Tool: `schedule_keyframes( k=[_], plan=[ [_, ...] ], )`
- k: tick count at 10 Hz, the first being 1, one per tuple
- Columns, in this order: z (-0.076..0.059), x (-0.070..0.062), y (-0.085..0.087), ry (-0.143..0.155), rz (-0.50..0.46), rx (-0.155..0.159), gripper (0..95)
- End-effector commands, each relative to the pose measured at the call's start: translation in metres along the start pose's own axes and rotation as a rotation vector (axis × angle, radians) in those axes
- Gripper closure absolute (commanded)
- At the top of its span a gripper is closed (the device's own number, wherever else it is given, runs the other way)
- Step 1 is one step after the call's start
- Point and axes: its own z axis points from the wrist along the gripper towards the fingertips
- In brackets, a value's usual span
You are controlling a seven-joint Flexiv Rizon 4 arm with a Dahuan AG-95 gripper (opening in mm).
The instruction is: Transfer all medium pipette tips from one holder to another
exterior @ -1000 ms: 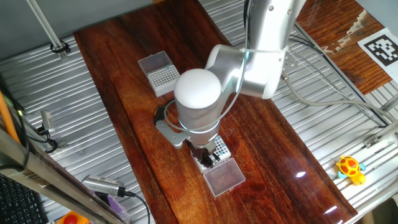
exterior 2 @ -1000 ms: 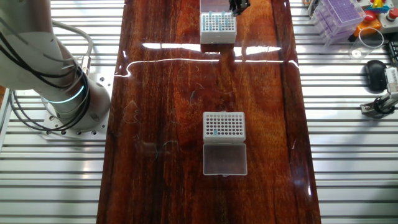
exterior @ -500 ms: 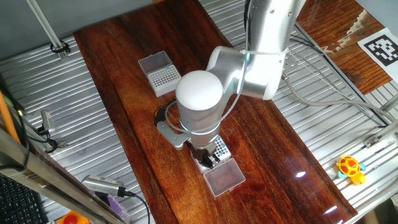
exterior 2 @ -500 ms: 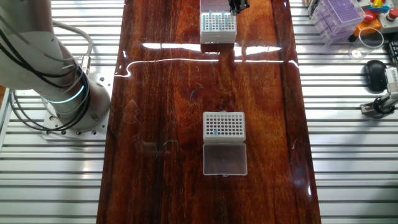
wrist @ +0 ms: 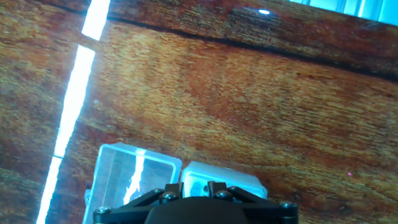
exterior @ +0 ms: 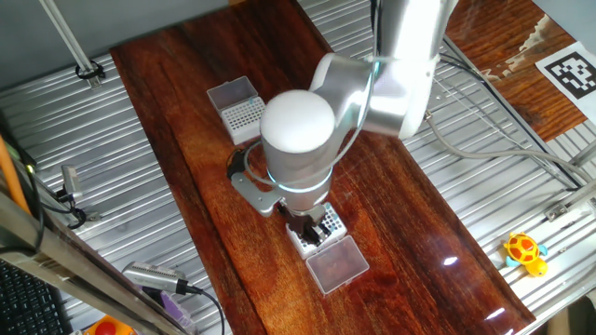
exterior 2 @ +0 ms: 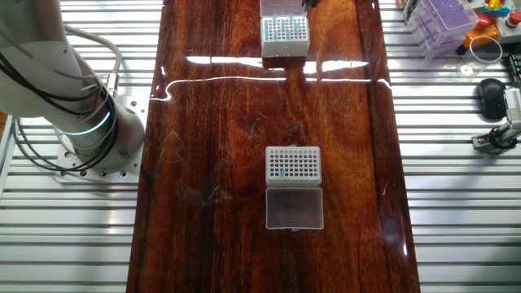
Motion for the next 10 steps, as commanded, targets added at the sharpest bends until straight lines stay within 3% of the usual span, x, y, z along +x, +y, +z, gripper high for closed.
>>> schedule_keyframes(
  k=[1, 4, 7, 8, 10],
  plan=[
    [-0.013, 0.001, -0.004, 0.003, -0.013, -0.006, 95.0],
    [-0.034, 0.006, -0.025, 0.017, -0.064, -0.005, 95.0],
    [-0.044, 0.033, -0.08, 0.025, -0.18, 0.007, 95.0],
    [-0.045, 0.04, -0.091, 0.025, -0.202, 0.005, 95.0],
    [-0.045, 0.04, -0.091, 0.041, -0.217, 0.005, 95.0]
  ],
)
